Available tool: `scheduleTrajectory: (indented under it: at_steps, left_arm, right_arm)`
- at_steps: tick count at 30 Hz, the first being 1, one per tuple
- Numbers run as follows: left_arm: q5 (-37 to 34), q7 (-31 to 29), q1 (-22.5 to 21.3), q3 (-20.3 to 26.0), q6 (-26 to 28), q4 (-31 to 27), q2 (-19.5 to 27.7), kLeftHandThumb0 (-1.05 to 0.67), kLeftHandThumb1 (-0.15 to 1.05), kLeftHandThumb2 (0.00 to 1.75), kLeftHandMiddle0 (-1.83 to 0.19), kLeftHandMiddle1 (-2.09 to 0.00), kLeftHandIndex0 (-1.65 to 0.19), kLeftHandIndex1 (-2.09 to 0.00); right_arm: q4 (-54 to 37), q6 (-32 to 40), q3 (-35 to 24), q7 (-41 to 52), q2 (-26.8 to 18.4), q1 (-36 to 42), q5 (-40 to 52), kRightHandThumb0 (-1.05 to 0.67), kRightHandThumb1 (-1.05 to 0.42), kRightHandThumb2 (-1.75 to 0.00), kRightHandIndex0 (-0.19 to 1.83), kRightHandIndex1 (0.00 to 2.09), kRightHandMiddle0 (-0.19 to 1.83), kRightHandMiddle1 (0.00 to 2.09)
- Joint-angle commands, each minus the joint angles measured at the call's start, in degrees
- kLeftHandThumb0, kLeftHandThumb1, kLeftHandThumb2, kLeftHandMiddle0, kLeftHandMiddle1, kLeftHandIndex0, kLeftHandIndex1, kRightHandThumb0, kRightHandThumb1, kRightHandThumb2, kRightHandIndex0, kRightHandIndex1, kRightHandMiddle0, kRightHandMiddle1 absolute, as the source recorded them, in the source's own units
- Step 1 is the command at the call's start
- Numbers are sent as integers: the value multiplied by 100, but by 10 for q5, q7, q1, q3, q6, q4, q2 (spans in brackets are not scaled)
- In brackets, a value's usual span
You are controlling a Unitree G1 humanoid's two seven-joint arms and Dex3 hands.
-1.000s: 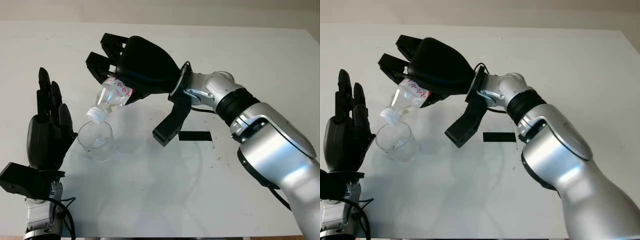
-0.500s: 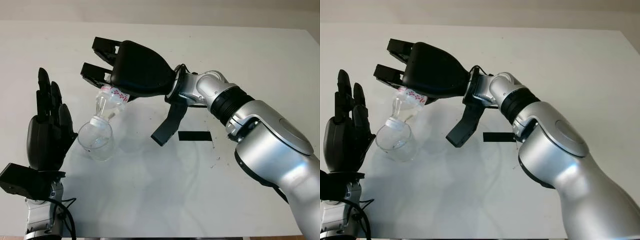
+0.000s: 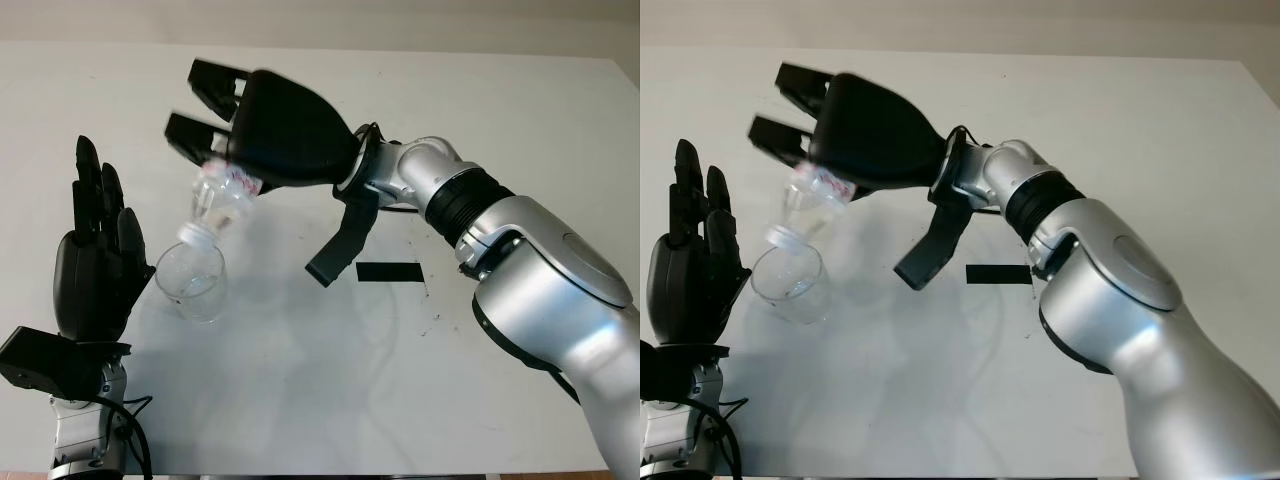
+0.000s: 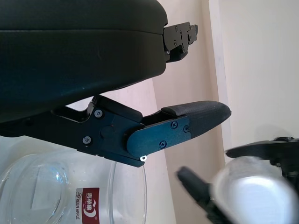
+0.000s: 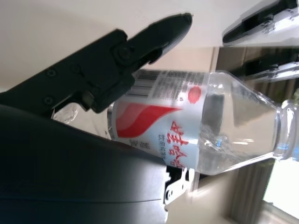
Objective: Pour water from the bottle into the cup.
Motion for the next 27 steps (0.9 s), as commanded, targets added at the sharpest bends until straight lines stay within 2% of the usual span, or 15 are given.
scheduleTrajectory:
  at_steps: [1, 4, 6, 10, 18, 24, 27]
  left_arm:
    - [1, -1, 17, -2, -3, 8, -6, -66, 105, 69, 19, 0, 19, 0]
    - [0, -3, 20, 0, -5, 6, -5, -66, 105, 70, 19, 0, 19, 0]
    - [-2, -5, 21, 0, -7, 7, -5, -66, 105, 70, 19, 0, 19, 0]
    - [-8, -14, 24, 3, -6, 7, 0, -65, 105, 72, 19, 0, 19, 0]
    - [-11, -25, 22, 7, -16, 18, 5, -65, 105, 73, 19, 0, 19, 0]
    - [-9, -26, 18, 6, -14, 20, 6, -65, 105, 74, 19, 0, 19, 0]
    - [-10, -31, 15, 5, -15, 23, 8, -65, 105, 74, 19, 0, 19, 0]
  right_arm:
    - [-14, -21, -64, 81, -13, 30, 84, -44, -105, -23, 121, 209, 97, 209]
    - [-38, -34, -144, 230, -16, 71, 215, -40, -105, -30, 124, 209, 103, 209]
    - [-57, -25, -192, 316, -15, 100, 295, -39, -105, -34, 121, 209, 95, 209]
    - [-126, 53, -271, 457, -15, 168, 420, -37, -105, -39, 119, 209, 90, 209]
    - [-328, 222, -371, 559, -22, 330, 546, -36, -105, -43, 123, 209, 101, 209]
    - [-491, 378, -417, 606, -26, 444, 621, -36, -105, -49, 122, 209, 91, 209]
    - [-543, 414, -431, 610, -33, 487, 622, -38, -105, -47, 114, 209, 83, 209]
